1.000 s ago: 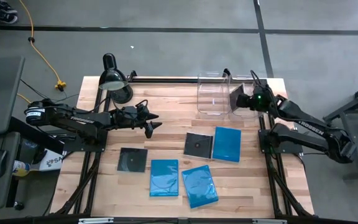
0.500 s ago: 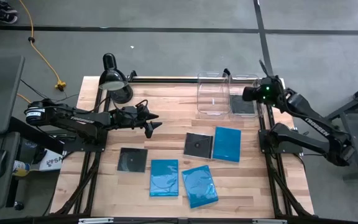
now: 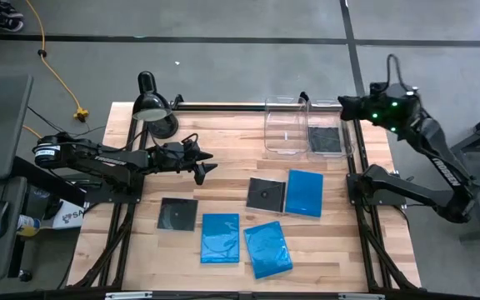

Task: Pick & place jewel cases by type
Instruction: Put the right black CD case into the right transparent bin

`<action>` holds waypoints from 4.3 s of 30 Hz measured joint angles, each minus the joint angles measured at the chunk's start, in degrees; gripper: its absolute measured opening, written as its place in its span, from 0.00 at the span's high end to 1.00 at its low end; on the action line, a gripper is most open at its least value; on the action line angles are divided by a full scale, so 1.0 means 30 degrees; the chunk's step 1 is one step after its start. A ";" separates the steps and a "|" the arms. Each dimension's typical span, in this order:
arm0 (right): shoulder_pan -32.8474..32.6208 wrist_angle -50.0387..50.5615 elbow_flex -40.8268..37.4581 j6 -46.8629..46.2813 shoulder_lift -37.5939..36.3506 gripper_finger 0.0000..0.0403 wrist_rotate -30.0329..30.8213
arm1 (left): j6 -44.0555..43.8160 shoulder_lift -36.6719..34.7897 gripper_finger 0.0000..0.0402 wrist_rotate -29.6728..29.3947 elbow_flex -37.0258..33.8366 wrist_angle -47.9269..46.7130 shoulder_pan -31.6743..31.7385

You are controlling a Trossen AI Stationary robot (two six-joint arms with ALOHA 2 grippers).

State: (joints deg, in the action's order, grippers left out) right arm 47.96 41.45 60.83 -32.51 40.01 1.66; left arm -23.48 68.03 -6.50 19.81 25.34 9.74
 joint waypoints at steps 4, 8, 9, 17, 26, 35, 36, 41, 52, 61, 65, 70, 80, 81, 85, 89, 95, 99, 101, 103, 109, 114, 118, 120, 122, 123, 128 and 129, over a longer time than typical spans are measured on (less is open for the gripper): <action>-0.0619 0.0015 0.1029 -0.0177 0.0007 0.68 -0.1672 | -0.0593 0.0000 0.41 0.0386 0.0000 0.0169 0.0000; -0.2046 -0.0043 0.1104 -0.0669 0.0036 0.67 -0.2696 | -0.0847 0.0000 0.41 0.0699 0.0000 0.0190 -0.0004; -0.2503 -0.0039 0.1063 -0.0709 0.0069 0.68 -0.2781 | -0.0850 0.0000 0.41 0.0786 0.0000 0.0187 -0.0007; -0.6788 -0.2044 0.1038 -0.0848 0.1138 0.68 -0.2260 | -0.0898 0.0000 0.41 0.0897 0.0000 0.0173 -0.0007; -1.1535 -0.1867 0.1038 -0.2280 0.3638 0.68 0.0071 | -0.0960 0.0000 0.41 0.1137 0.0000 0.0169 -0.0007; -1.5382 0.2719 0.1038 -0.7498 0.6202 0.68 0.2163 | -0.0985 0.0000 0.41 0.1916 0.0000 0.0081 -0.0007; -1.5795 0.3519 0.1038 -0.8396 0.6417 0.68 0.2459 | -0.0985 0.0000 0.41 0.1931 0.0000 0.0067 -0.0007; -1.7823 0.7196 0.1038 -1.2883 0.7241 0.68 0.3687 | -0.0971 -0.0005 0.41 0.2372 0.0000 0.0069 -0.0007; -2.0907 0.7566 0.1038 -1.8243 0.9806 0.68 0.5487 | -0.1732 -0.0006 0.41 0.3886 0.0000 0.0159 -0.0007; -2.1424 0.3958 0.1038 -1.9076 1.3471 0.68 0.5127 | -0.4053 -0.0007 0.41 0.5875 0.0000 0.0218 -0.0007; -2.1417 0.2208 0.1038 -1.9045 1.4834 0.68 0.5331 | -0.4901 0.0168 0.41 0.6604 0.0000 0.0105 -0.0007; -2.1226 0.1364 0.1038 -1.9016 1.6129 0.68 0.5393 | -0.5281 0.0168 0.41 0.6512 0.0000 -0.0169 -0.0279; -2.0596 0.0386 0.1017 -1.7378 1.7347 0.68 0.5439 | -0.8340 0.1712 0.41 0.3203 0.0029 0.0700 -0.2935; -2.0486 0.0311 0.0909 -1.7342 1.7341 0.68 0.5562 | -0.8971 0.2047 0.41 0.2804 0.0024 0.0763 -0.3213; -2.0036 -0.0120 -0.0035 -1.7088 1.7204 0.68 0.5530 | -1.0521 0.3353 0.41 0.1636 0.0124 0.2539 -0.3965; -1.9740 -0.2187 -0.1863 -1.7008 1.7181 0.68 0.4432 | -1.0831 0.4769 0.41 0.1550 0.1178 0.2839 -0.4065; -1.9644 -0.5564 -0.4178 -1.7449 1.7180 0.68 0.3791 | -1.0373 0.6698 0.41 0.1552 0.3293 0.2590 -0.4044; -1.9590 -0.6301 -0.4785 -1.7528 1.7180 0.68 0.3383 | -1.0092 0.7993 0.41 0.1953 0.4480 0.2298 -0.4040; -1.9595 -0.6338 -0.4964 -1.7674 1.7180 0.68 0.3254 | -1.0100 0.8610 0.41 0.2107 0.4983 0.2395 -0.4044; -1.9595 -0.6185 -0.4965 -1.7775 1.7172 0.68 0.3128 | -1.0121 0.9073 0.41 0.2220 0.5301 0.2358 -0.4044; -1.9598 -0.5932 -0.4948 -1.7986 1.7165 0.68 0.2804 | -1.0121 1.0206 0.41 0.2832 0.6160 0.1912 -0.4044; -1.9602 -0.5544 -0.4929 -1.8163 1.7136 0.67 0.2497 | -1.0121 1.0767 0.41 0.2981 0.6433 0.1918 -0.4044; -1.9595 -0.5635 -0.4929 -1.8211 1.7136 0.67 0.2448 | -1.0108 1.0768 0.41 0.2879 0.6433 0.1311 -0.4024; -1.9602 -0.5806 -0.4929 -1.8229 1.7136 0.67 0.2365 | -0.9930 1.0768 0.41 0.2856 0.6426 0.1205 -0.4007; -1.9602 -0.5945 -0.4929 -1.8229 1.7129 0.67 0.2314 | -0.9809 1.0768 0.41 0.2835 0.6426 0.1197 -0.4007; -1.9602 -0.6002 -0.4936 -1.8229 1.7129 0.67 0.2321 | -0.9777 1.0768 0.41 0.2828 0.6426 0.1136 -0.4007; -1.9602 -0.6134 -0.4943 -1.8326 1.6997 0.67 0.2399 | -0.9398 1.0768 0.41 0.2836 0.6426 0.1065 -0.4007; -1.9592 -0.6000 -0.4945 -1.8360 1.6997 0.67 0.2378 | -0.9293 1.0768 0.41 0.2842 0.6426 0.1065 -0.4007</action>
State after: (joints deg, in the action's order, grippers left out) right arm -10.82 23.45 45.99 -87.59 91.00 8.79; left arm -51.36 100.33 2.02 39.09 28.53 -2.28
